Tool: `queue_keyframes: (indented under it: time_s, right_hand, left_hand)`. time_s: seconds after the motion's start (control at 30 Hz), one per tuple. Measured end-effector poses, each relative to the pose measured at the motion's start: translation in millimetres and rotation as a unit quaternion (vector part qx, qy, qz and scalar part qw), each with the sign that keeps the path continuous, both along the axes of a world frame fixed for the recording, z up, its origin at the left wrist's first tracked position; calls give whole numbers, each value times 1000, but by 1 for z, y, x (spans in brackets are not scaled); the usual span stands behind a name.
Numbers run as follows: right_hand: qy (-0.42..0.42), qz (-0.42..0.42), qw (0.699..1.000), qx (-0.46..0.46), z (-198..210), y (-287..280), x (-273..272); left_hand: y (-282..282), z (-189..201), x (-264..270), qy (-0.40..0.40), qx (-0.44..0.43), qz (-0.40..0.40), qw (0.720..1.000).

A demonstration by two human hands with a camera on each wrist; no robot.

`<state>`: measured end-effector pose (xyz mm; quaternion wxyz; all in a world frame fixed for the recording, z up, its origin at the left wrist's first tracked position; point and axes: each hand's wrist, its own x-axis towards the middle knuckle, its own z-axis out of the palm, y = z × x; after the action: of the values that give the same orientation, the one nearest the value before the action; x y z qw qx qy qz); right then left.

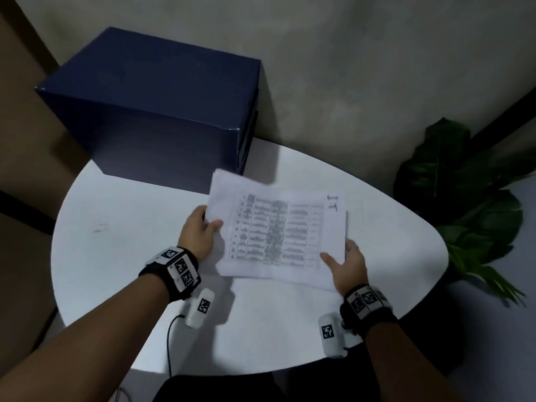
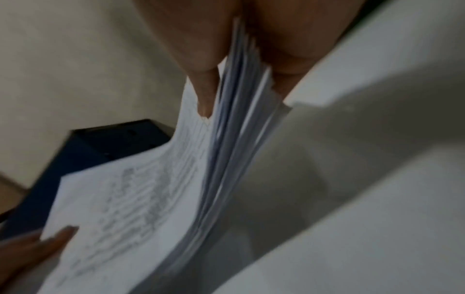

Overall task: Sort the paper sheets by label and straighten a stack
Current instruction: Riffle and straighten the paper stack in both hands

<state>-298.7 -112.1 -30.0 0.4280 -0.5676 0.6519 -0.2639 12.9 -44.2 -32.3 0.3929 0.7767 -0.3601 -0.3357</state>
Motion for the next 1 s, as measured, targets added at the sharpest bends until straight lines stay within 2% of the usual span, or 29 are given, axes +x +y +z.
queue_keyframes:
  time_s: [0.1,0.17,0.3,0.4,0.53,0.67,0.77,0.87,1.0]
  right_hand:
    - [-44,-20,996,-80,37,-14,-1]
    - [-51,-35,991,-116,49,-16,-1]
    - [-77,-59,992,-85,39,-10,-2]
    - [-72,-33,994,-77,32,-5,-3]
    - [-101,-52,987,-112,44,-4,2]
    - [-164,-81,971,-154,61,-6,11]
    - [-142,-86,970,-180,69,-3,17]
    - [-115,-96,969,-197,71,-1,20]
    - [-84,-48,978,-184,67,-1,19]
  left_hand:
    - [-4,37,3,-7,-136,29,990]
    - [-3,47,4,-15,-177,24,984]
    - [11,23,14,-18,-156,-41,987]
    - [18,13,17,1,-120,-60,991]
    - [16,25,21,-11,-131,-64,989]
    - [13,52,16,-12,-192,-71,979]
    - [9,59,8,-14,-229,-49,972]
    - [6,57,6,26,-234,-10,972]
    - [-2,58,9,73,-211,33,974]
